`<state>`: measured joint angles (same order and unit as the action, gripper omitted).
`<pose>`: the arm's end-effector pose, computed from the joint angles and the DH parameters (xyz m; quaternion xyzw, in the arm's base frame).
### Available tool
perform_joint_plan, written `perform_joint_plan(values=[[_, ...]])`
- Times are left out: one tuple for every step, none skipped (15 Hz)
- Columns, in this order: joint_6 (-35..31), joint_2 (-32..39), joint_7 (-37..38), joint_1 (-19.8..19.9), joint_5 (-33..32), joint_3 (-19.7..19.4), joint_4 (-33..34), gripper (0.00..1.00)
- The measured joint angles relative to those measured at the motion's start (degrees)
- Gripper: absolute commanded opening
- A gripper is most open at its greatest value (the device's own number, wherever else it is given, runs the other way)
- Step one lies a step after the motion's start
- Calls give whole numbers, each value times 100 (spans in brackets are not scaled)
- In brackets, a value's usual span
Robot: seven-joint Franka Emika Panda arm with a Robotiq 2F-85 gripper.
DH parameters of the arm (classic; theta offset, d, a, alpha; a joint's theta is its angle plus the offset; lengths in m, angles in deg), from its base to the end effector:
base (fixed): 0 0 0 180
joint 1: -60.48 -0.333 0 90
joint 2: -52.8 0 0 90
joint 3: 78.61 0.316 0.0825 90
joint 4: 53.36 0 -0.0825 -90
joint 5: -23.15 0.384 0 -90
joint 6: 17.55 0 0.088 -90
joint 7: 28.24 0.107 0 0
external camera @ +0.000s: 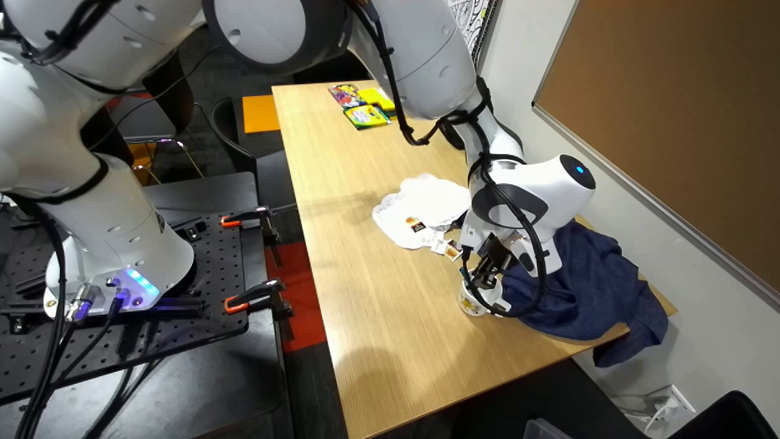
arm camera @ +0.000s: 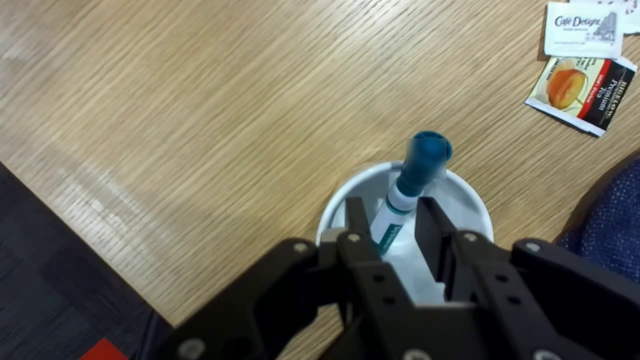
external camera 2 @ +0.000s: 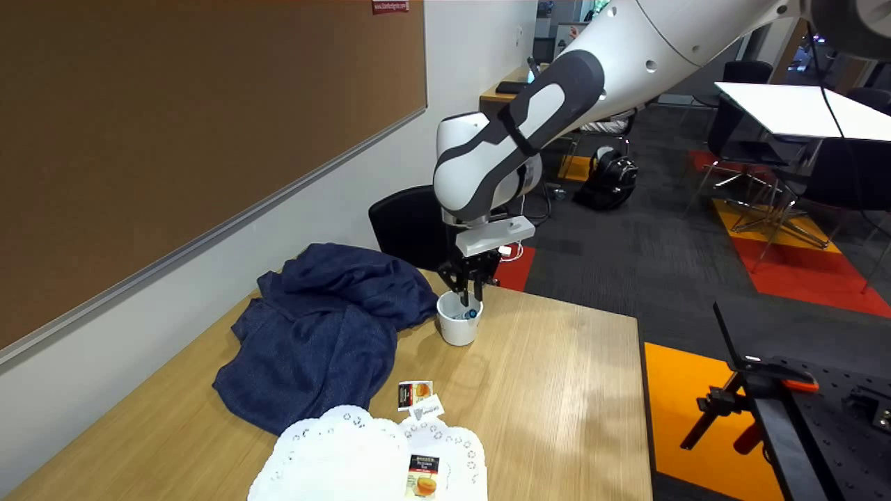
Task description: Take the marker out of the cup and put it on the table
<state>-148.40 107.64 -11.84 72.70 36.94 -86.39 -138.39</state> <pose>0.6529 -0.2183 0.0919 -0.9264 0.3686 0.0710 0.0297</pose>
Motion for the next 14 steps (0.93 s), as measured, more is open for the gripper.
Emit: perform_joint_plan(values=[[10, 77, 27, 0, 30, 3, 75, 33], [29, 154, 78, 0, 53, 7, 156, 34], [51, 231, 98, 0, 79, 12, 236, 37], [77, 304, 101, 1, 103, 18, 316, 36], [97, 373, 102, 3, 120, 27, 388, 38], [118, 436, 102, 7, 130, 38, 461, 39], [139, 490, 102, 15, 138, 51, 522, 39], [156, 540, 102, 26, 144, 65, 582, 31], [177, 587, 102, 39, 148, 78, 639, 23], [197, 629, 102, 58, 148, 95, 690, 10], [222, 671, 102, 80, 148, 111, 746, 1], [253, 709, 102, 99, 149, 120, 797, 0], [308, 733, 103, 117, 150, 122, 846, 5], [358, 748, 102, 135, 151, 124, 887, 5]])
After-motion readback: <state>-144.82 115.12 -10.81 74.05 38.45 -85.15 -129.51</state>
